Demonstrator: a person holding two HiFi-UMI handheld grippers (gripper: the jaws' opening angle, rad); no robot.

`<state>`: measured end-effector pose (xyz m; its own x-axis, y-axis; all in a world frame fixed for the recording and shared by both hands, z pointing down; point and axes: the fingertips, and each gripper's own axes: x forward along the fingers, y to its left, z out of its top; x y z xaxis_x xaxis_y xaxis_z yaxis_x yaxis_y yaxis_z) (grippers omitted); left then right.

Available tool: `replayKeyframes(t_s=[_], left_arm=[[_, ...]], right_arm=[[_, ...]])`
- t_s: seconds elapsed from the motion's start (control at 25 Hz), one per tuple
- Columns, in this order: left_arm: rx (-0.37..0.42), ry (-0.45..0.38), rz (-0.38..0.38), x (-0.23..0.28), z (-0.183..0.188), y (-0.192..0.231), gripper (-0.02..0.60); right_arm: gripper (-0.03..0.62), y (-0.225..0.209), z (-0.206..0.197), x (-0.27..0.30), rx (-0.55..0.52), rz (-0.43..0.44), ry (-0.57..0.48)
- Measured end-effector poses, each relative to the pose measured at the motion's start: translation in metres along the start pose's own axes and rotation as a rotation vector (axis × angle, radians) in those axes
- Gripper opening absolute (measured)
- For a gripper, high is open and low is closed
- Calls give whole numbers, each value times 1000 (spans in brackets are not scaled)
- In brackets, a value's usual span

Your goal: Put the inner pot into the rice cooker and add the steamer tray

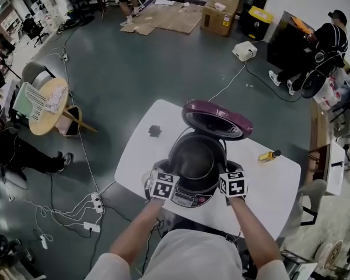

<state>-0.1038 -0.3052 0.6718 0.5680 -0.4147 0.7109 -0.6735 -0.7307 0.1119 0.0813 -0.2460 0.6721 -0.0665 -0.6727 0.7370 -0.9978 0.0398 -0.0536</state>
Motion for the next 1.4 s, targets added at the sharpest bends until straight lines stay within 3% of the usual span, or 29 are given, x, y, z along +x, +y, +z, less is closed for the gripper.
replayKeyframes(t_s=[0.32,0.68,1.08,1.4], left_arm=[[93,110,-13,30,-13,5,115],[200,191,55,49,-27,8,137],[193,253,92,64,-43,13,144],[203,241,126,61,-39,12,162]], right_arm=[[89,-6,-18,25,-6,-19,73],[107,-10,-32,42,-74,-53,107],[109,-11,-44,55,-84,-75,175],[122,-13,-42,54,-86,-98,182]])
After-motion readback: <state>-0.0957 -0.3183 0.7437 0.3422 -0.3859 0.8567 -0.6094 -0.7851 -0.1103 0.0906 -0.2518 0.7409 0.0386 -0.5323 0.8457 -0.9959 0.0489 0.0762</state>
